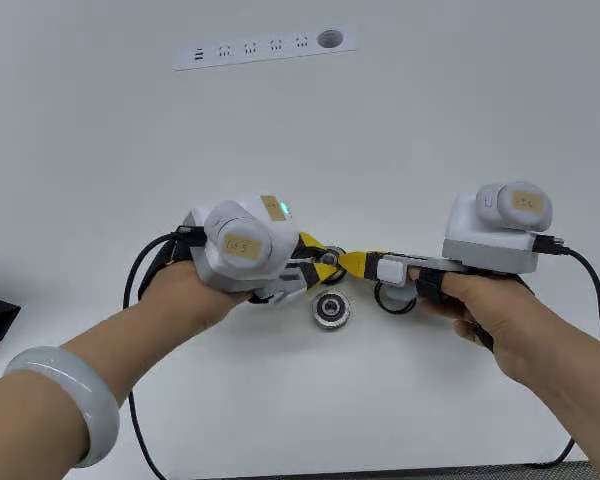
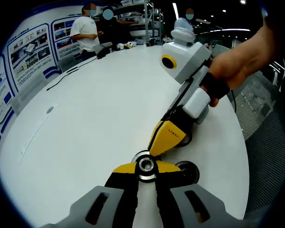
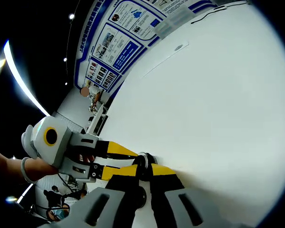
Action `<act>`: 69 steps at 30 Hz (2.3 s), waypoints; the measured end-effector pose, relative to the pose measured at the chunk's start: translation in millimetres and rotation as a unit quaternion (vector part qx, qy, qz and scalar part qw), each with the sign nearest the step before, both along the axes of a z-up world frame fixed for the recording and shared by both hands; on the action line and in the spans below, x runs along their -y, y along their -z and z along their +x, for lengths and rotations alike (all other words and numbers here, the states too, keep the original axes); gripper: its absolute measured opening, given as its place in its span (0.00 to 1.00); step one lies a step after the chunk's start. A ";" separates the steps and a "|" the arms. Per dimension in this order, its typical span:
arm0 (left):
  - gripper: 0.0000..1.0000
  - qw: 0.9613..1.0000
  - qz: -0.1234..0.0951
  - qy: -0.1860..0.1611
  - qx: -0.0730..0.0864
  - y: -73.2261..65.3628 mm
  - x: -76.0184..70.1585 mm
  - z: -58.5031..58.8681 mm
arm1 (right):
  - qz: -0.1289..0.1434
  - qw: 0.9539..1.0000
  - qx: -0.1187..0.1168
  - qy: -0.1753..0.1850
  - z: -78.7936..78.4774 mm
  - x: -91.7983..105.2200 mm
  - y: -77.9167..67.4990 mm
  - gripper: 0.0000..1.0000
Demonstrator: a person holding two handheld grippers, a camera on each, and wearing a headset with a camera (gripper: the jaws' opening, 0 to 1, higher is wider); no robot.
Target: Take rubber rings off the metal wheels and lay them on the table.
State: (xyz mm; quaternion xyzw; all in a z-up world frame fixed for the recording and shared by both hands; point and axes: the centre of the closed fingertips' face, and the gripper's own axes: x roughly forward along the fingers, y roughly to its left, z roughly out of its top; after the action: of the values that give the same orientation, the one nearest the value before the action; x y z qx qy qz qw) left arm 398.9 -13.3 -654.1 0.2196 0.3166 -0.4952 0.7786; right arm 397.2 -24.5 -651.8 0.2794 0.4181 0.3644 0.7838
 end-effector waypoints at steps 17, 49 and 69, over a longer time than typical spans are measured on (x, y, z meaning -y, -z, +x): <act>0.13 1.000 0.002 0.000 -0.001 0.2 -0.2 0.4 | -0.014 1.000 0.019 0.004 2.9 -0.1 -3.1 0.02; 0.23 1.000 -0.019 0.003 0.024 -12.0 -5.6 -2.7 | -0.005 1.000 0.017 0.011 -0.7 -7.9 -14.3 0.02; 0.47 0.996 -0.050 -0.070 0.030 -17.7 -41.3 -2.7 | 0.011 1.000 0.021 0.009 -6.6 -12.4 -29.0 0.02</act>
State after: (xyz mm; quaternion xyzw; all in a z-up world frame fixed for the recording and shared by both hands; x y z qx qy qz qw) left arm 396.2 28.0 -636.3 0.1724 0.2826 -0.4475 0.8307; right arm 390.6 -12.1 -622.8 0.2843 0.3949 0.3674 0.7926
